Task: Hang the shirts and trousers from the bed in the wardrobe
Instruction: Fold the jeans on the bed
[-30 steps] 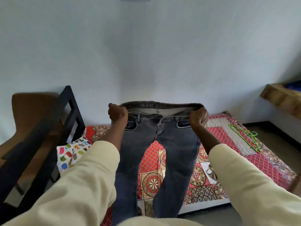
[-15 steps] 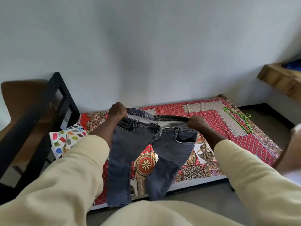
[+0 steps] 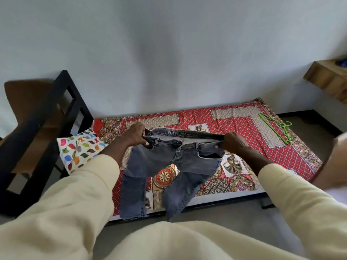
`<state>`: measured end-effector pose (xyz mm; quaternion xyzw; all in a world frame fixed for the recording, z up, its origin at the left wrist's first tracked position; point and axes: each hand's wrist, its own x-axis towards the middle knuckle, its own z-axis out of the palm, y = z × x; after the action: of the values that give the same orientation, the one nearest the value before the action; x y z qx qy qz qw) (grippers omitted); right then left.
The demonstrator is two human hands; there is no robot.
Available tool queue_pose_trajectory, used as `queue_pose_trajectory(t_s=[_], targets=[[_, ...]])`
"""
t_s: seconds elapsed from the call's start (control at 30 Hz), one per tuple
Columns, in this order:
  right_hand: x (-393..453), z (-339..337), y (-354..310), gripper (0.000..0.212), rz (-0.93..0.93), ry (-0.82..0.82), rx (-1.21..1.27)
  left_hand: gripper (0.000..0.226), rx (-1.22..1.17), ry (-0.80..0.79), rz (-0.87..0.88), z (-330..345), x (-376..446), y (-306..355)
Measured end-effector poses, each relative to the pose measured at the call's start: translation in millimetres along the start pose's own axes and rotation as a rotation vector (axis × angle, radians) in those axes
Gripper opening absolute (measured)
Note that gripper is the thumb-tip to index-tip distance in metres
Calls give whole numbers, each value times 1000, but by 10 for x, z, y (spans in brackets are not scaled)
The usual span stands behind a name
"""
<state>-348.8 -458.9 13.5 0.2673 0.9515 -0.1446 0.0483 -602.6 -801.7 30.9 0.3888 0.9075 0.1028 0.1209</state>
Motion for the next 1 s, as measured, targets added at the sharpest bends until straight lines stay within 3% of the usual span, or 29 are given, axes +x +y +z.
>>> queue_pose_trajectory(t_s=[0.1,0.2,0.3,0.4,0.5,0.53,0.57,0.63,0.77,0.87,1.0], targets=[[-65,5,-83,22,-113,201,-17,21,154,91,49,100,10,68],[-43,-6,-169,18,-253,252,-40,28,276,127,55,68,23,87],[38,-64,-244,20,-208,290,86,14,258,196,118,-44,15,107],[91,-125,-322,25,-110,325,173,29,66,229,170,-156,2,94],[77,-196,-428,14,-104,305,230,19,-39,213,68,-206,12,117],[95,-195,-454,24,-108,297,218,16,-41,197,28,-204,22,123],[109,-203,-485,34,-112,283,170,25,-36,162,-14,-206,46,118],[164,-205,-508,20,-75,265,112,44,-26,74,-58,-228,112,92],[300,-240,-570,16,48,251,170,19,-59,68,-149,-400,265,123],[423,-449,-738,23,100,247,260,27,-109,76,-266,-612,395,225],[642,-922,-1087,17,211,244,482,9,-265,49,-294,-1113,520,553]])
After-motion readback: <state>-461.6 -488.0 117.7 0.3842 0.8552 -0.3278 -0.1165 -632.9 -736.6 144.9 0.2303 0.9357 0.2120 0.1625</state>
